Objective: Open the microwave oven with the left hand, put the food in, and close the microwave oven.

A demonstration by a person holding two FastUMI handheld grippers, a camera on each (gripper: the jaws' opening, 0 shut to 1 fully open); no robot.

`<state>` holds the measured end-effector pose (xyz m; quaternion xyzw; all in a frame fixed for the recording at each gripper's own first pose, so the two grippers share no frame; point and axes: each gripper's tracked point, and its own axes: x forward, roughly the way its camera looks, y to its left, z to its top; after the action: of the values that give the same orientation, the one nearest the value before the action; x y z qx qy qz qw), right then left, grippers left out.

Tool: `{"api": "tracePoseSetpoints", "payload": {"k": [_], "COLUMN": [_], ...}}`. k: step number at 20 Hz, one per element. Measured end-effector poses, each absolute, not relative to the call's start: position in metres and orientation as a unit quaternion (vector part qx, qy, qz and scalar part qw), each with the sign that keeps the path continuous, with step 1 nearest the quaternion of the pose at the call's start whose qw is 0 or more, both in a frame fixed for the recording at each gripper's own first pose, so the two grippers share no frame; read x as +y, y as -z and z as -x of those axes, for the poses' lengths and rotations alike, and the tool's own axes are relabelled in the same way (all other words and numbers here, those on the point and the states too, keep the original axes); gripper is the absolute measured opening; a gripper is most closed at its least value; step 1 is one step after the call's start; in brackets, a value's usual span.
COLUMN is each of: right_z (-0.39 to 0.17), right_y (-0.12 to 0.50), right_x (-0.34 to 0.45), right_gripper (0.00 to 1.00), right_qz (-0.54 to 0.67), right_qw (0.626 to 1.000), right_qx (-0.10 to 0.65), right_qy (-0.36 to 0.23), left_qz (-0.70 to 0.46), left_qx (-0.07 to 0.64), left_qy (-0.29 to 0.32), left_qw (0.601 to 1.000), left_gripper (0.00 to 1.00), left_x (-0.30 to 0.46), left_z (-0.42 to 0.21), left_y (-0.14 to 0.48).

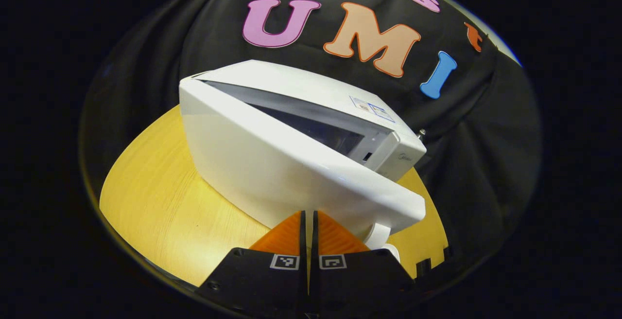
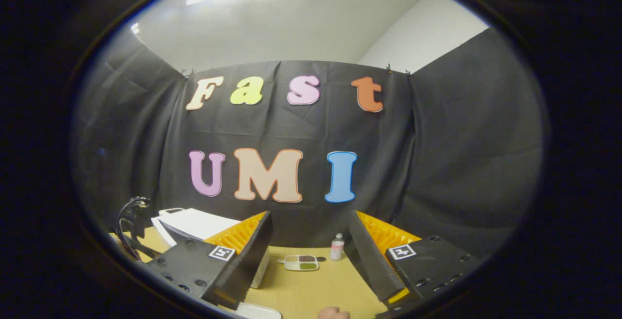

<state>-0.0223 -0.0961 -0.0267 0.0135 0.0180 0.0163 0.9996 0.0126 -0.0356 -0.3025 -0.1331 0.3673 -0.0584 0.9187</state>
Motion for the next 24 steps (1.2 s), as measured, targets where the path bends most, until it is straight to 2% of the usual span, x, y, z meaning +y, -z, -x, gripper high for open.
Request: {"api": "tracePoseSetpoints", "payload": {"k": [16,24], "right_z": [0.033,0.031], "right_y": [0.025,0.021], "right_x": [-0.131,-0.136], "right_gripper": [0.96,0.96], "right_qz": [-0.035,-0.036], "right_qw": [0.999,0.998], "right_qx": [0.030,0.027], "right_qy": [0.022,0.034], "left_qz": [0.085,0.084], "left_qx": [0.361,0.352], "left_qy": [0.096,0.085], "left_qw": [0.924,0.928], "left_gripper": [0.01,0.00], "left_x": [-0.066,-0.069], "left_z": [-0.079,-0.097], "left_y": [0.303,0.300]}}
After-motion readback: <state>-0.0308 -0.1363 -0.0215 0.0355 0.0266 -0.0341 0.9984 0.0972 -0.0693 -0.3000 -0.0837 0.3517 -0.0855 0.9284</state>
